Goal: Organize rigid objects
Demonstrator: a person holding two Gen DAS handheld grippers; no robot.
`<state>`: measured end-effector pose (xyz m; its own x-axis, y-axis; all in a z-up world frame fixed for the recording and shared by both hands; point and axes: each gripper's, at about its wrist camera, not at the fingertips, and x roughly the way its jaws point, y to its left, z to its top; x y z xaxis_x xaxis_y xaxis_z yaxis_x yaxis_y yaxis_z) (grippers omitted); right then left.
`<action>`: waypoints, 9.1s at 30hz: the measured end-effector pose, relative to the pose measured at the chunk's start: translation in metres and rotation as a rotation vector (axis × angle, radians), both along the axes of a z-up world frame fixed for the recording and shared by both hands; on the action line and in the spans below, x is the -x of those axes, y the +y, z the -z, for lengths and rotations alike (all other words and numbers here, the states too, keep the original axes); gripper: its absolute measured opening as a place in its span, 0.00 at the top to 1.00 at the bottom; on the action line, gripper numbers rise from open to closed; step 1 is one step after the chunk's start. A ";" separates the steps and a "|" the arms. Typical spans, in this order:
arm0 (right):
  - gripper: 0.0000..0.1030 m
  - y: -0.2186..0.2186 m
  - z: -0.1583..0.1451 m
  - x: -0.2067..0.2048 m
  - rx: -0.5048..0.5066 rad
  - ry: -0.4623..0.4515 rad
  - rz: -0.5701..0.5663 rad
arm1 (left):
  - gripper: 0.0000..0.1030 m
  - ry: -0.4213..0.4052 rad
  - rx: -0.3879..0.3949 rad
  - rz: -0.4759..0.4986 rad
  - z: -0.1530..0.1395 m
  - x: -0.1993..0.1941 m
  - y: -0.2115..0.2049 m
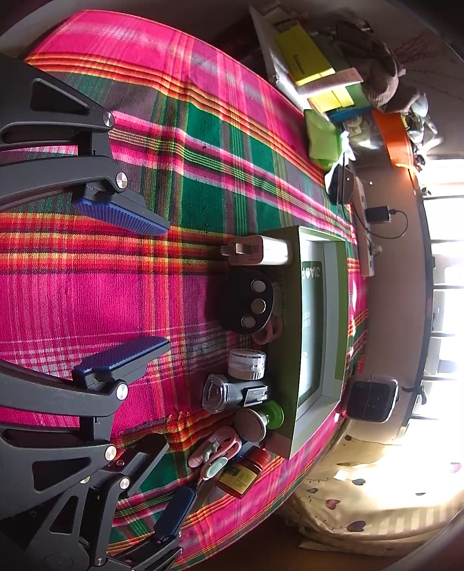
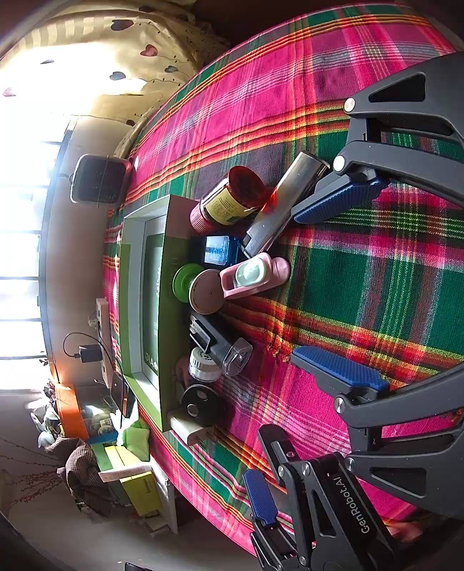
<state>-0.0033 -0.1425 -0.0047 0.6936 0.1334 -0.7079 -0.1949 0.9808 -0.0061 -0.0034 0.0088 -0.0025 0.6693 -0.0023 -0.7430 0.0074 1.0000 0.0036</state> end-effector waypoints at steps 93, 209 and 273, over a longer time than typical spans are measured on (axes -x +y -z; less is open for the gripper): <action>0.68 -0.064 -0.012 -0.083 -0.041 0.115 -0.022 | 0.81 0.053 0.071 -0.016 -0.017 -0.090 0.061; 0.68 0.002 -0.016 -0.226 0.047 0.137 -0.057 | 0.81 0.092 0.054 0.083 -0.016 -0.216 0.027; 0.49 -0.071 -0.020 -0.044 -0.120 0.074 -0.094 | 0.60 0.104 0.256 0.048 -0.019 -0.064 0.067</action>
